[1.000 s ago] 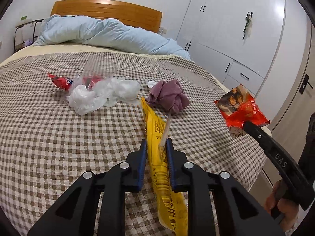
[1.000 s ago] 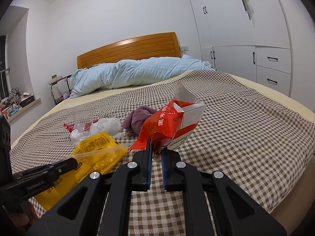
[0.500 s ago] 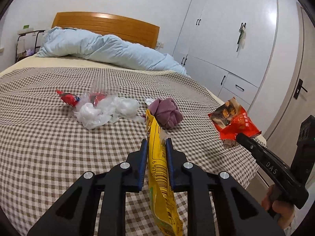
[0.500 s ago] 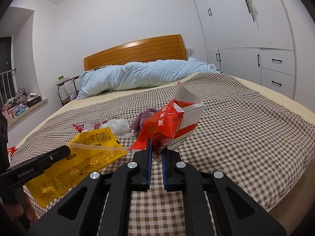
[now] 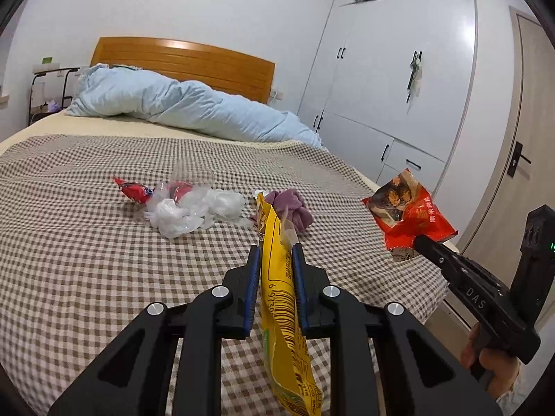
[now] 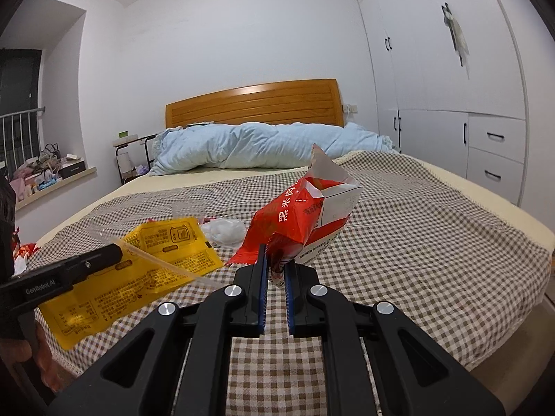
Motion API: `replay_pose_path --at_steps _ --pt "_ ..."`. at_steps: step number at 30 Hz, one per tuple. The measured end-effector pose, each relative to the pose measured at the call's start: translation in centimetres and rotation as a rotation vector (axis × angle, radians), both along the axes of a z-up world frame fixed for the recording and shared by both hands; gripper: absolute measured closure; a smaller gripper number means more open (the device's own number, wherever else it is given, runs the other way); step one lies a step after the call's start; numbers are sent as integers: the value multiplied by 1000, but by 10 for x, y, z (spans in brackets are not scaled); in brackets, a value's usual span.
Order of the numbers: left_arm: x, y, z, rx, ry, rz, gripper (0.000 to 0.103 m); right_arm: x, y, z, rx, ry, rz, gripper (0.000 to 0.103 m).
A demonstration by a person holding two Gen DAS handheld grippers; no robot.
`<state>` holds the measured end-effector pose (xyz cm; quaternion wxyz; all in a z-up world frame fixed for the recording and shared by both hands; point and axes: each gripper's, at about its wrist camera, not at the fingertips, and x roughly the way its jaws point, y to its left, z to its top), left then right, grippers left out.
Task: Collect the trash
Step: 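Lift the yellow wrapper and red snack bag off the bed with both tools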
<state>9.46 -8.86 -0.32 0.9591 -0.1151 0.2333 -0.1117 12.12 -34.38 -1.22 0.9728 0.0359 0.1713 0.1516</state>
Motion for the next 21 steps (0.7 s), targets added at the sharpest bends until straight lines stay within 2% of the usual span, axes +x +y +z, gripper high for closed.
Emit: replay_pose_path --at_steps 13,21 --pt "-34 1 15 -49 -15 -19 87 -44 -5 7 -18 5 5 94" --pt "-65 1 23 -17 -20 -29 87 -72 -13 8 -24 6 7 94"
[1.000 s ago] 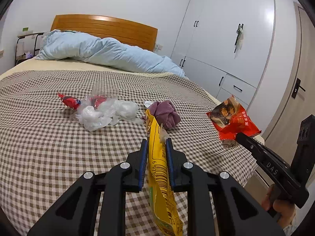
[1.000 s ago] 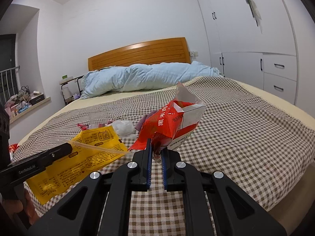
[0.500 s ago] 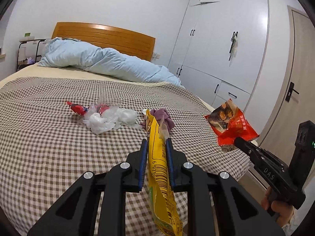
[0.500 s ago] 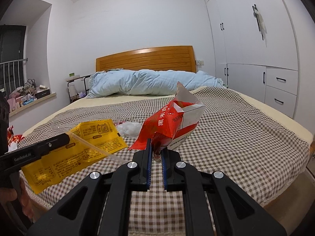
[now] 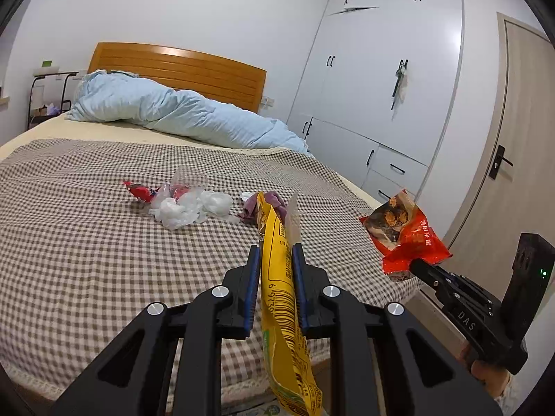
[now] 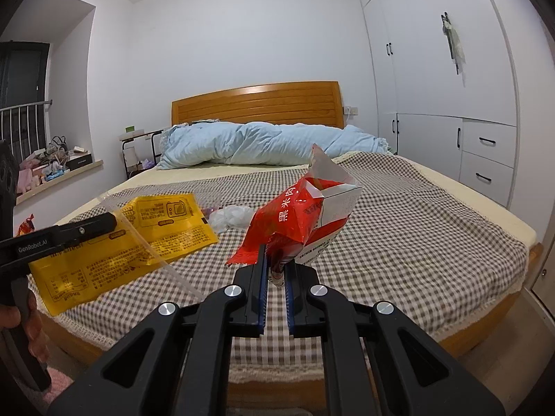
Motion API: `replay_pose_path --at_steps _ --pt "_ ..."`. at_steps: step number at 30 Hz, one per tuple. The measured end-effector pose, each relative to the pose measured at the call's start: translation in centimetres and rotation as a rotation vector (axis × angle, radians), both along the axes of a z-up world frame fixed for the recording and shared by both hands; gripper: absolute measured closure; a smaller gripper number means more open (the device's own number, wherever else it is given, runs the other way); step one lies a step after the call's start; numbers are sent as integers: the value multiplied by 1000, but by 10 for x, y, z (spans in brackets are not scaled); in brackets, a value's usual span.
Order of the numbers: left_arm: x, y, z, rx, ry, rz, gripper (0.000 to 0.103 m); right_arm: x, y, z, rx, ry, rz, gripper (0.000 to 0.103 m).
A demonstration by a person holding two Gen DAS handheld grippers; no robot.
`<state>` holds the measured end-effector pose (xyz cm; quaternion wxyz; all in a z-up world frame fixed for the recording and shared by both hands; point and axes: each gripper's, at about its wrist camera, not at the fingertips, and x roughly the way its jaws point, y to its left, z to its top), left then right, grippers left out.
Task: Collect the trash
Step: 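Lift the yellow wrapper and red snack bag off the bed with both tools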
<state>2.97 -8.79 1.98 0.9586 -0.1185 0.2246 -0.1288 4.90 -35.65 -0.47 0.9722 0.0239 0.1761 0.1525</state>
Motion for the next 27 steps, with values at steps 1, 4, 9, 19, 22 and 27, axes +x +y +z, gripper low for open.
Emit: replay_pose_path --at_steps 1,4,9,19,22,27 --pt "-3 0 0 3 2 -1 87 -3 -1 -1 -1 2 2 94" --pt "-14 0 0 18 5 -6 87 -12 -2 -3 -1 7 10 94" --pt "-21 -1 0 35 13 -6 87 -20 0 -9 -2 24 27 94" --pt "24 1 7 87 -3 75 87 -20 11 -9 -13 18 36 94" --pt "43 15 -1 68 23 128 87 -13 12 -13 -7 27 32 94" --pt "76 46 -32 27 86 219 87 7 16 -27 -5 59 33 94"
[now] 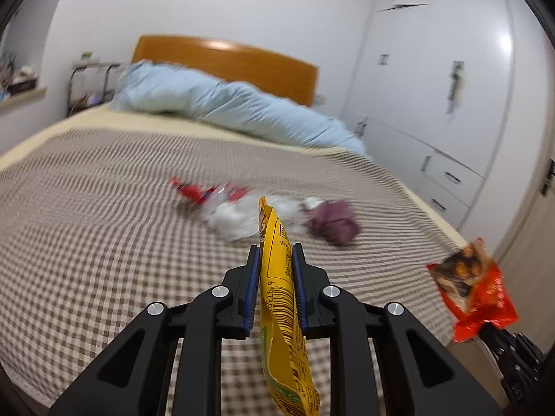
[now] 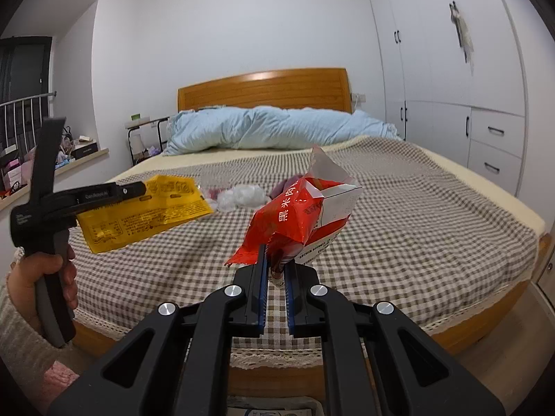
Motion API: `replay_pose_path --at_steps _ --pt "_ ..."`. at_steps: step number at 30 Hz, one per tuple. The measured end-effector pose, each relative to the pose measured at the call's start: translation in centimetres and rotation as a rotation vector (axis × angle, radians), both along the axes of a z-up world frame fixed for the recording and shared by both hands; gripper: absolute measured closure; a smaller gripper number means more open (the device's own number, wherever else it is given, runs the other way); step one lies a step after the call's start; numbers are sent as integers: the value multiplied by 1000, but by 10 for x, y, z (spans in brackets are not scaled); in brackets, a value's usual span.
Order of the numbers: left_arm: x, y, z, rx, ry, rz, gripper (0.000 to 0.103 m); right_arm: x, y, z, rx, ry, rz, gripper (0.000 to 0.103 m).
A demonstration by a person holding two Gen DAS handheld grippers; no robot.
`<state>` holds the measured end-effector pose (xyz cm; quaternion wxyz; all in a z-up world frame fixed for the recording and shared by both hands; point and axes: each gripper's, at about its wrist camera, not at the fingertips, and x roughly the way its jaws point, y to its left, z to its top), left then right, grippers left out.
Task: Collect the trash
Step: 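Lift the yellow wrapper and red snack bag off the bed with both tools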
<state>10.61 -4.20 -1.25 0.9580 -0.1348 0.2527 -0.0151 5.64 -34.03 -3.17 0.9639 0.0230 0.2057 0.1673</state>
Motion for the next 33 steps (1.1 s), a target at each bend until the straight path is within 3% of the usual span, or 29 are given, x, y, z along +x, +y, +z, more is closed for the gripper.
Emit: replay_pose_path --at_steps 3,7,10,33 --pt "7 11 -22 -37 21 11 87 13 9 -16 -1 32 11 94" --pt "-1 8 -34 -6 12 -22 87 19 14 -31 4 59 22 94" --pt "-12 0 -32 20 -10 -47 87 19 16 -34 -5 69 23 94" --pt "-68 3 -15 -13 -63 -76 87 -28 18 -29 -29 43 44 94"
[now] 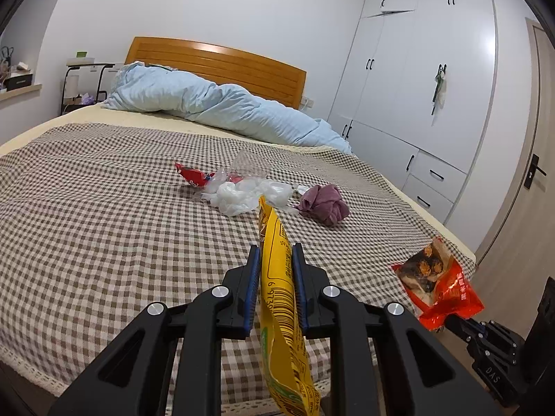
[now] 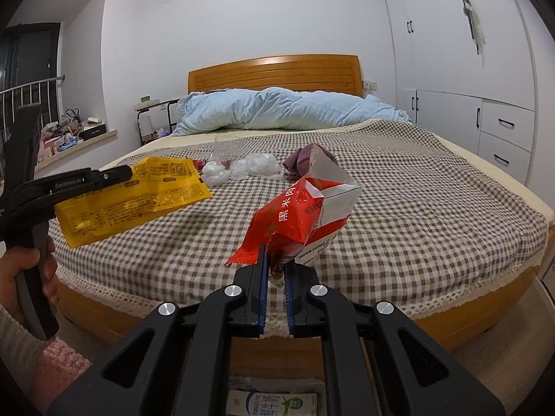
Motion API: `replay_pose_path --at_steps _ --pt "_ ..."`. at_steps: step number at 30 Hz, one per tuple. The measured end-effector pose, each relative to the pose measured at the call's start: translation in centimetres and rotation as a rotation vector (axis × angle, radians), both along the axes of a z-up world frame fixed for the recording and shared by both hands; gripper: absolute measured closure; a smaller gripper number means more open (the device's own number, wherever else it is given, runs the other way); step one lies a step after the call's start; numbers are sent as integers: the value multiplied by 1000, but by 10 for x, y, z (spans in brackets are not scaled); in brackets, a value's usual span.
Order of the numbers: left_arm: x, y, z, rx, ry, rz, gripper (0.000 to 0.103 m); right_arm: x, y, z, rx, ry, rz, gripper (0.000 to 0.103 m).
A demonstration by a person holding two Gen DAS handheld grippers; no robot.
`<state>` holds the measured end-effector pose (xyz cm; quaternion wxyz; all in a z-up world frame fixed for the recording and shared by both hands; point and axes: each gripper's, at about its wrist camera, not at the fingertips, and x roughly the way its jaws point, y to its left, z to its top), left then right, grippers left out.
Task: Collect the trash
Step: 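Lift the yellow wrapper and red snack bag off the bed with both tools, then carry the yellow wrapper and red snack bag down over the floor bin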
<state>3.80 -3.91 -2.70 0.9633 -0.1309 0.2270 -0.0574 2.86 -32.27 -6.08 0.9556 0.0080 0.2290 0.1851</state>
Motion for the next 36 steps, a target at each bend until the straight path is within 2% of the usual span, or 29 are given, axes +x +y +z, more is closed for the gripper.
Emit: replay_pose_path --at_steps 21,36 --pt "-43 -5 3 -15 -23 -43 87 -44 -7 -20 -33 63 15 94" --pt "-88 -23 7 -2 -41 -138 87 -67 -11 -33 -39 107 30 94"
